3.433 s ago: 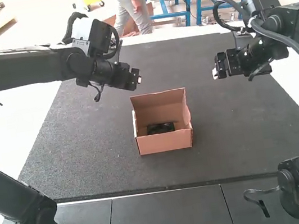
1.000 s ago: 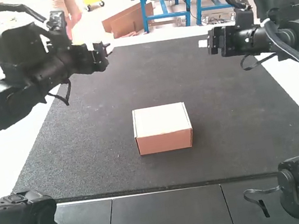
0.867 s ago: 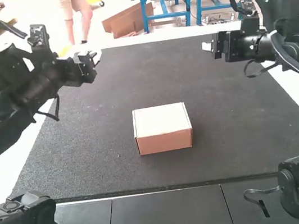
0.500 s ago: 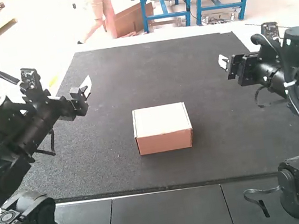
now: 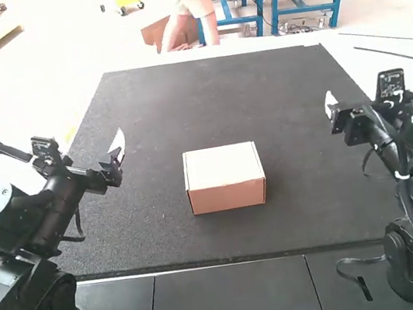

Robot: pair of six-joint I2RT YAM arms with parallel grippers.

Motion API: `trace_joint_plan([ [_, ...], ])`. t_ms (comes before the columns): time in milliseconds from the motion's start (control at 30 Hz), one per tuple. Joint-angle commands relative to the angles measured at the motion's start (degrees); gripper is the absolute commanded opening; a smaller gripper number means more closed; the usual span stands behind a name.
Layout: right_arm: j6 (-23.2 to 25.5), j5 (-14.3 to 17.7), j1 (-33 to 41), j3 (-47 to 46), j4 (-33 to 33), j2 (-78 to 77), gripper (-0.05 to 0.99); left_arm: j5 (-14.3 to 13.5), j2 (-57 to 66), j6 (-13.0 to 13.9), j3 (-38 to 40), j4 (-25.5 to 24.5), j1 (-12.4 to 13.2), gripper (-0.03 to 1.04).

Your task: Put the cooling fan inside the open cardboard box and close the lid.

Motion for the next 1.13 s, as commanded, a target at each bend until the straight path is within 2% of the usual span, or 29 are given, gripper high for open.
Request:
trace_joint_plan([
  [0,-4.6,-2.7,-2.4,-3.1,1.4,-3.4,0.91,-1.1,-0.6,0.1,-0.5,-2.5,0.4,0.96],
  [67,-5.6,-3.2,-3.8,-5.1,0.8,-6.2,0.91,-1.1,-0.7,-1.4,-0.5,-5.2,0.4,0.96],
  [200,-5.2,-3.2,-5.0,-5.1,-8.7,-13.4,0.91,-1.1,-0.6,-3.0,-0.5,-9.2,0.4,0.96],
  [300,-3.0,-3.3,-5.1,-5.0,-9.6,-12.8,0.91,-1.4,-0.7,-4.0,-0.4,-10.6,1.0,0.96],
  [400,-2.0,-3.6,-5.0,-5.0,-10.2,-12.8,0.91,-1.5,-0.6,-5.9,-0.4,-12.6,3.2,0.96],
  [500,0.0,-4.6,-5.1,-5.0,-11.0,-12.8,0.91,-1.6,-0.6,-7.3,-0.4,-14.4,7.0,0.96],
  [600,0.8,-4.6,-5.5,-5.0,-12.9,-12.8,0.92,-1.5,-0.7,-7.3,-0.4,-15.4,11.3,0.96],
  [667,1.0,-4.6,-5.5,-5.0,-13.2,-12.8,0.91,-1.5,-0.6,-7.0,-0.4,-15.4,12.9,0.96],
  [900,2.7,-5.1,-5.5,-5.0,-14.0,-12.8,0.91,-1.5,-0.6,-6.9,-0.5,-15.4,13.3,0.96],
  [1100,3.2,-5.2,-5.5,-5.0,-15.0,-12.8,0.91,-1.5,-0.6,-6.6,-0.5,-15.6,14.9,0.96],
])
